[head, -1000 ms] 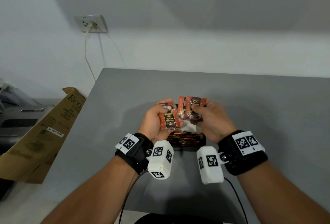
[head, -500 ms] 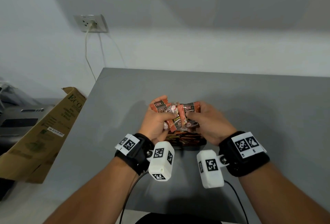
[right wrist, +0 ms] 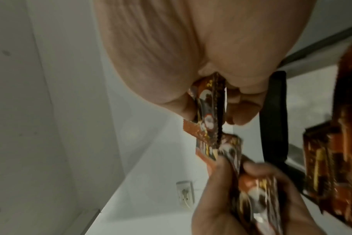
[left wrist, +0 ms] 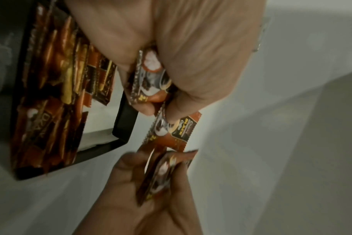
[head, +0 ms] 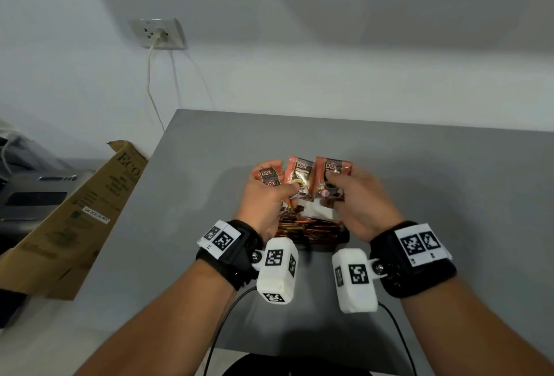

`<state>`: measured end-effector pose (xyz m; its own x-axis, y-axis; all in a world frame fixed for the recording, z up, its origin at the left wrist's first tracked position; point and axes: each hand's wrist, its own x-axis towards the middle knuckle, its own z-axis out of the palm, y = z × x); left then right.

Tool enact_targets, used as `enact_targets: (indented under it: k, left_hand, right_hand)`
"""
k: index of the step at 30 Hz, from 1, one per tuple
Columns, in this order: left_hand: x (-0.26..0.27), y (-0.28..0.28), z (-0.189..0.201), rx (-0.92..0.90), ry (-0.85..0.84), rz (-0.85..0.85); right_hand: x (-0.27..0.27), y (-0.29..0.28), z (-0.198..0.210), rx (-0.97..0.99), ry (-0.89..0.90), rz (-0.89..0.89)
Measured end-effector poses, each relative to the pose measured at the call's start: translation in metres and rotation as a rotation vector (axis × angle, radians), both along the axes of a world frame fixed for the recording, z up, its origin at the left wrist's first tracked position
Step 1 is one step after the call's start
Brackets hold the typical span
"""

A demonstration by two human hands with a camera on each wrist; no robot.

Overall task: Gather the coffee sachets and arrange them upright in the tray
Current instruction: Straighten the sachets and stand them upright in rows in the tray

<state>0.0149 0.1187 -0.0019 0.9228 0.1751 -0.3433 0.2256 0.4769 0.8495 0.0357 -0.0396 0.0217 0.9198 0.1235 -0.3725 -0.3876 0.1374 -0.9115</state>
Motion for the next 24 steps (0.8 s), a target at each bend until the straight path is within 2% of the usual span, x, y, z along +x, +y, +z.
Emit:
enact_targets:
  k: [7, 11, 16, 19, 24]
  left_hand:
    - [-0.003, 0.004, -0.005, -0.328, 0.114, -0.049]
    - [0.000, 0.007, -0.007, -0.198, 0.077, -0.056]
    - [0.002, -0.003, -0.012, -0.023, 0.027, -0.041]
    - [0.001, -0.007, -0.012, -0.019, 0.027, -0.015]
    - [0.000, -0.007, -0.014, -0.126, 0.091, -0.011]
  right_hand:
    - [0.005, 0.001, -0.005, -0.065, -0.041, -0.045]
    - [0.002, -0.011, -0.003, 0.070, 0.037, 0.019]
    - [-0.007, 0.003, -0.015, 0.051, 0.060, 0.104]
    - [-0.009, 0.011, -0.021, 0.010, 0.046, 0.123]
    - [-0.010, 0.011, -0.020, 0.041, 0.057, 0.168]
